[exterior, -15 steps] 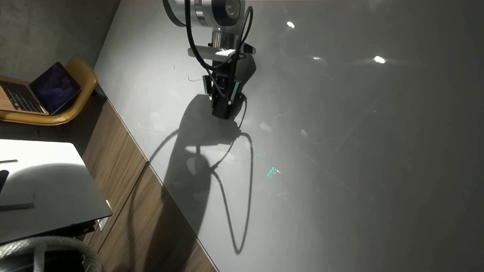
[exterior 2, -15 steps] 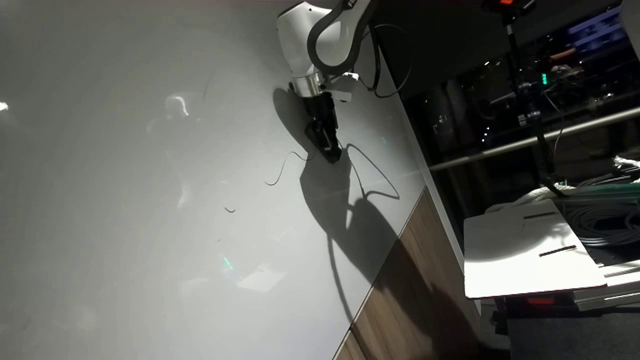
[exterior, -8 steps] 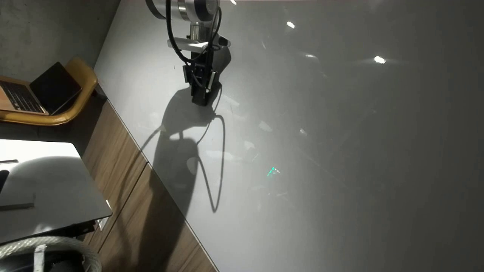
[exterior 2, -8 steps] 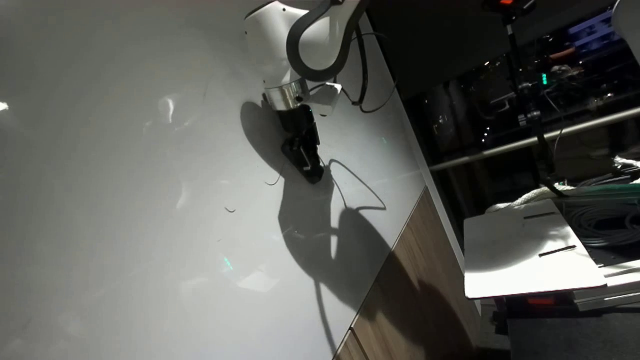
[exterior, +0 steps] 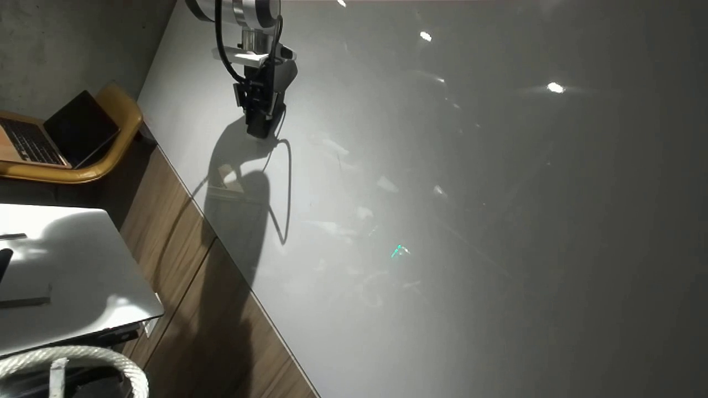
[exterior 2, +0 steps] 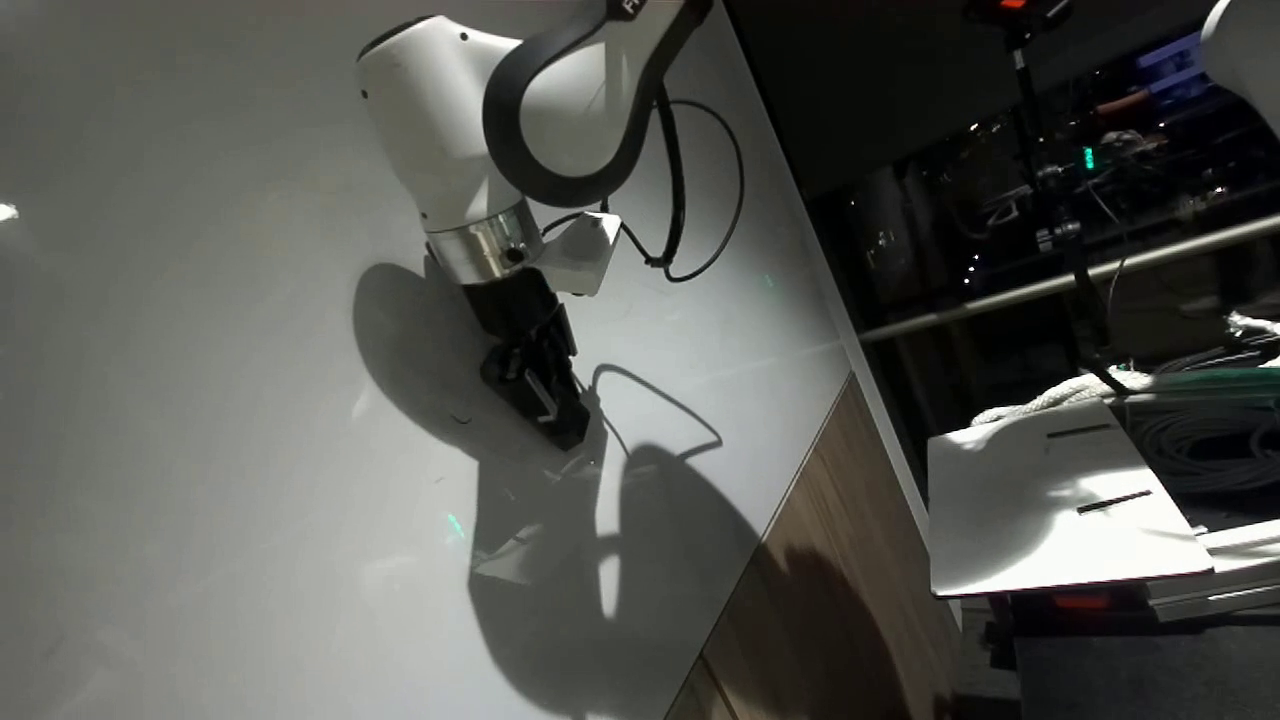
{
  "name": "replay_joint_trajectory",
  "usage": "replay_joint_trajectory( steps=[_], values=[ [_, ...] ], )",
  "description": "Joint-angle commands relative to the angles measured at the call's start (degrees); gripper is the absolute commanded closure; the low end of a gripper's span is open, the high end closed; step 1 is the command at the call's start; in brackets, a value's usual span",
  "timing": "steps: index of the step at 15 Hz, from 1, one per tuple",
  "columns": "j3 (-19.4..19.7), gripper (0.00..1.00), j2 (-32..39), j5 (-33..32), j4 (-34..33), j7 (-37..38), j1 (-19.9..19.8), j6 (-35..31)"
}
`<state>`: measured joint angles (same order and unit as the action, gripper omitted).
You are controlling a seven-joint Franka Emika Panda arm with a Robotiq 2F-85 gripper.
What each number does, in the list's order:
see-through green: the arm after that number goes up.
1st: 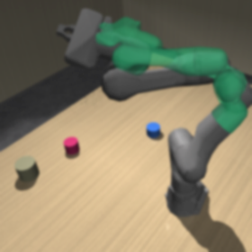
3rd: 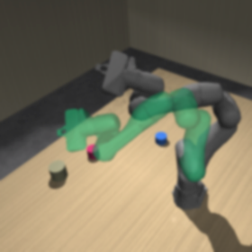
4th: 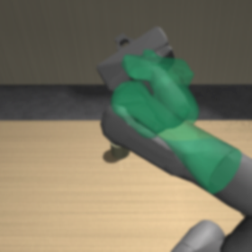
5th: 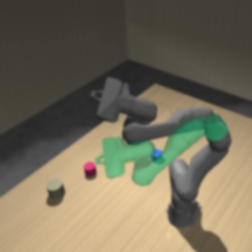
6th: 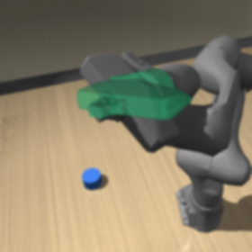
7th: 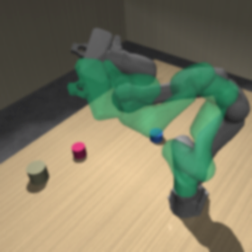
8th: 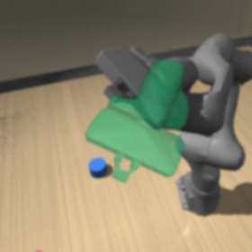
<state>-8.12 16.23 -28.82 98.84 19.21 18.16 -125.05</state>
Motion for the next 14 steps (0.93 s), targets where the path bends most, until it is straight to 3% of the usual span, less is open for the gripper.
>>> replay_joint_trajectory(
  steps=[1, 6, 9, 14],
  values=[
    [-0.5, 0.71, 8.4, -2.1, -12.5, 0.6, 4.3, 3.1],
    [0.4, 0.71, 17.4, -2.0, -24.0, -0.5, 10.9, 7.0],
    [1.8, 0.71, 19.6, -1.3, -27.2, -2.1, 11.8, 9.3],
    [3.3, 0.71, 12.7, -1.6, -19.0, -3.3, 8.2, 9.1]
  ],
)
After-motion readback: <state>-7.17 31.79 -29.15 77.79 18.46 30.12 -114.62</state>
